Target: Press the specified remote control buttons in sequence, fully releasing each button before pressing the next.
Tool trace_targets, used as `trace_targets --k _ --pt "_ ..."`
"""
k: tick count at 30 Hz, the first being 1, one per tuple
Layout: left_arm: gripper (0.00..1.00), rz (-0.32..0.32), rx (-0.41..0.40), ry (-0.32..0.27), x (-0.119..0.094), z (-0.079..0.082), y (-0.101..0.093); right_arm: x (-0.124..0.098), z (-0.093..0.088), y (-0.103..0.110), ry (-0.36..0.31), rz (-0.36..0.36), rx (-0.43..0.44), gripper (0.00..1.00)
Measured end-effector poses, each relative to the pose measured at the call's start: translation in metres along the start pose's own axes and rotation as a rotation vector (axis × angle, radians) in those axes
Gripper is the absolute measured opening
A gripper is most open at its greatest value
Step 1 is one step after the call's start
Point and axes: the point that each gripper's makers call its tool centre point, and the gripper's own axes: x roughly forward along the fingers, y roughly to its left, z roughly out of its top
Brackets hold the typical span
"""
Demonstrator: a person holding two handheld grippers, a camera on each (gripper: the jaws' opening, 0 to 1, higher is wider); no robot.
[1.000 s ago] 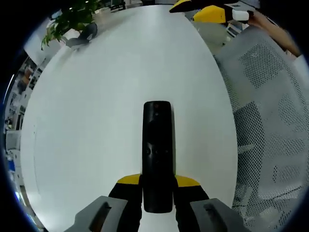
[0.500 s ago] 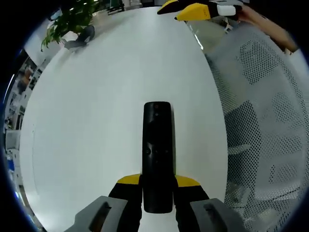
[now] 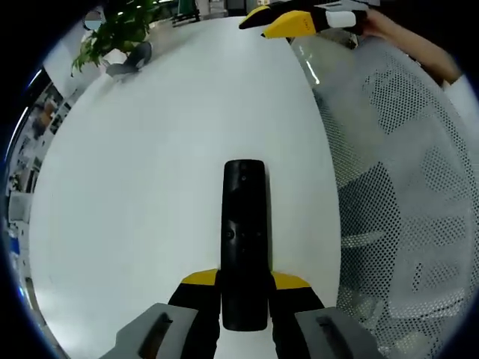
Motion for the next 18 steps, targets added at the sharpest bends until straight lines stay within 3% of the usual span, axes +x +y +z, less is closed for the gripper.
trace_targets --k 8,18 --pt "0.24 0.006 -0.025 -0.067 -0.0011 -0.0003 -0.0008 0.003 -0.0064 0.0038 0.04 0.011 -0.024 0.33" --pt "0.24 0.03 -0.103 -0.194 -0.0019 0.0003 0.0003 0.004 -0.0093 0.0039 0.06 0.015 -0.027 0.31"
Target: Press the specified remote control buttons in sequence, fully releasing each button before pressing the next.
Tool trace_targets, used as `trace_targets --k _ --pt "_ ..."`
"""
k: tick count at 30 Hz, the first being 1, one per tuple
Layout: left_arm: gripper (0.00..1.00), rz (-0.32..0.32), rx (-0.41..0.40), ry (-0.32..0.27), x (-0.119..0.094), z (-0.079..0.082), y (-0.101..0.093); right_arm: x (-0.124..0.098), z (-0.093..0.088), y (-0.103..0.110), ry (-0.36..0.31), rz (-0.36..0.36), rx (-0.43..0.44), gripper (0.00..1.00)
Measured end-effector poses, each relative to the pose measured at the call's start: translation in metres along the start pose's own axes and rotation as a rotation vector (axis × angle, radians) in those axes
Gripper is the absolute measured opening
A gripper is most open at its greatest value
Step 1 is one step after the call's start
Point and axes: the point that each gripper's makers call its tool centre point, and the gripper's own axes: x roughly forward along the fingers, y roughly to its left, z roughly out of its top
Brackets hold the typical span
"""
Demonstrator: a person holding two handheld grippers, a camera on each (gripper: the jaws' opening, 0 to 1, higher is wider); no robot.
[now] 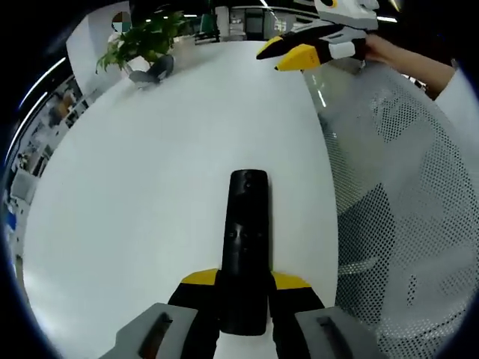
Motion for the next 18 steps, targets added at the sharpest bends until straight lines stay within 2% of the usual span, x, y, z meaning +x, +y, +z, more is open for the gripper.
trace_targets --k 4,9,13,18 --pt "0.24 0.006 -0.008 -0.048 0.0 0.0 -0.001 0.0 0.0 0.0 0.0 0.0 0.001 0.3" --pt "0.25 0.02 -0.044 -0.159 -0.001 0.002 -0.003 0.001 0.0 0.0 0.002 0.003 0.002 0.29" --pt "0.24 0.008 -0.013 -0.216 0.002 0.006 -0.013 0.003 -0.003 0.0 0.019 0.006 0.004 0.29" --pt "0.24 0.019 -0.026 -0.244 0.001 0.008 -0.017 0.002 -0.004 -0.001 0.02 0.0 0.005 0.26"
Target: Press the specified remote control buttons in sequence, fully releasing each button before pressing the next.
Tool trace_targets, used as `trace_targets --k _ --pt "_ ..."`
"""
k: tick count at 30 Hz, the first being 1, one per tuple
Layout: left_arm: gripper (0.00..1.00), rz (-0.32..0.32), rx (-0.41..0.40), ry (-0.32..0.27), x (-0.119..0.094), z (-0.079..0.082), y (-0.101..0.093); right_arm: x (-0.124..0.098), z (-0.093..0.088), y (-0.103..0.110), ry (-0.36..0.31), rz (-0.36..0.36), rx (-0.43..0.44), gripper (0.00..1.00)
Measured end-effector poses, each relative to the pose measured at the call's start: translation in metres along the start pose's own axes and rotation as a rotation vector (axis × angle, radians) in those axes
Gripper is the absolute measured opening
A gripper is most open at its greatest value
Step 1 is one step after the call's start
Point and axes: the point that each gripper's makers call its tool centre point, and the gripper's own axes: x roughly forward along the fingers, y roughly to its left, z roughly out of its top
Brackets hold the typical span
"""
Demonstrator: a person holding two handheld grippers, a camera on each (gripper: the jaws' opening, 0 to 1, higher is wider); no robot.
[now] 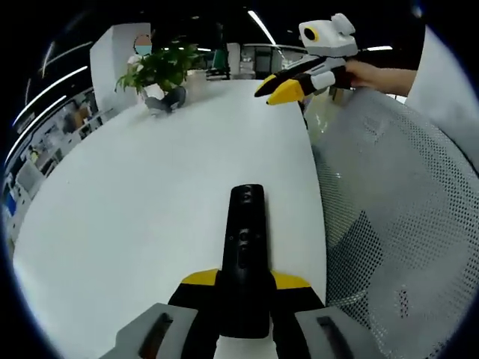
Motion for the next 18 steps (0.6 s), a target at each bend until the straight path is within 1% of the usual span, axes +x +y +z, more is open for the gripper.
trace_targets --k 6,9,10,13,16,17,18 --pt "0.24 -0.007 0.01 -0.013 -0.001 -0.001 -0.001 0.0 0.002 0.005 -0.01 0.03 0.015 0.26" --pt "0.24 -0.013 0.013 -0.022 -0.002 -0.001 -0.002 0.001 0.007 0.012 -0.023 0.084 0.041 0.24" --pt "0.24 -0.014 0.013 -0.022 -0.001 -0.001 -0.001 0.002 0.009 0.016 -0.026 0.113 0.045 0.23" --pt "0.24 -0.019 0.021 -0.019 -0.001 -0.001 -0.001 0.004 0.013 0.027 -0.021 0.171 0.044 0.21" --pt "0.24 -0.022 0.025 -0.029 -0.001 -0.002 -0.001 0.005 0.017 0.039 -0.014 0.243 0.044 0.17" --pt "0.24 -0.022 0.027 -0.034 -0.002 -0.002 -0.002 0.007 0.018 0.039 -0.01 0.249 0.045 0.17" --pt "0.24 -0.023 0.026 -0.04 -0.001 -0.002 -0.001 0.008 0.02 0.044 -0.004 0.278 0.045 0.16"
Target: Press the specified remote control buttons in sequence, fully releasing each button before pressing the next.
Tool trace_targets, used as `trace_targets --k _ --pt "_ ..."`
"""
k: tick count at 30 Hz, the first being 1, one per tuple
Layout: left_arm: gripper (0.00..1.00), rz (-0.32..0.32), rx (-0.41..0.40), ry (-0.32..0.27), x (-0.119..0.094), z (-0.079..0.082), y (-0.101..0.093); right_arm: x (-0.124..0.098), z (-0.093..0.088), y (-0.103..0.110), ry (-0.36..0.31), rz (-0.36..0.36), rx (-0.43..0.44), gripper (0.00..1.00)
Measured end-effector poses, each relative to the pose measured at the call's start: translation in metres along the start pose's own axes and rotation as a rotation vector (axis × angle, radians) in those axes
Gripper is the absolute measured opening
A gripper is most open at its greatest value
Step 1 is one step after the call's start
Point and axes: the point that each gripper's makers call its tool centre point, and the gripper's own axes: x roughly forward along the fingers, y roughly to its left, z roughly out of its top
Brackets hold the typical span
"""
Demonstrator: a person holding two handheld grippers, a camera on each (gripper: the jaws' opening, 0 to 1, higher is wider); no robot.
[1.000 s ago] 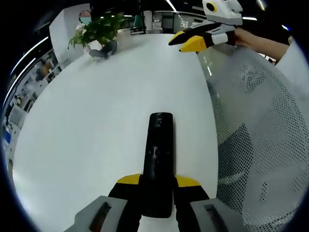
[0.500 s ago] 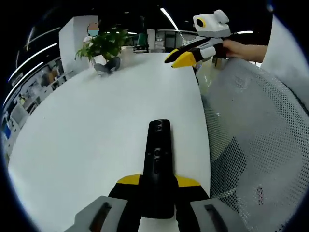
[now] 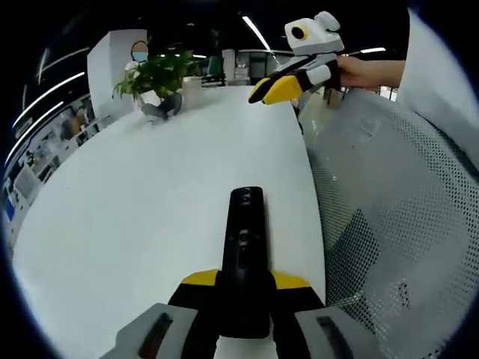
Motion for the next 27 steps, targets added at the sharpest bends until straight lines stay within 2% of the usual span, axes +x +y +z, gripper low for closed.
trace_targets --k 6,12,15,20,24,27 --pt "0.24 -0.025 0.027 -0.032 0.0 0.001 -0.001 0.018 0.009 0.016 0.047 0.146 -0.014 0.12" --pt "0.24 -0.056 0.069 -0.047 0.001 0.0 -0.001 0.039 0.005 0.037 0.161 0.298 -0.144 0.09" --pt "0.24 -0.095 0.107 -0.047 0.001 -0.001 -0.004 0.045 0.0 0.049 0.207 0.371 -0.199 0.08" --pt "0.24 -0.157 0.167 -0.033 0.002 -0.003 -0.01 0.049 -0.015 0.064 0.29 0.447 -0.305 0.05" --pt "0.25 -0.152 0.182 -0.014 0.003 -0.002 -0.011 0.048 -0.031 0.07 0.348 0.466 -0.394 0.03" --pt "0.25 -0.145 0.158 -0.025 0.003 -0.003 -0.01 0.047 -0.035 0.074 0.355 0.477 -0.404 0.02"
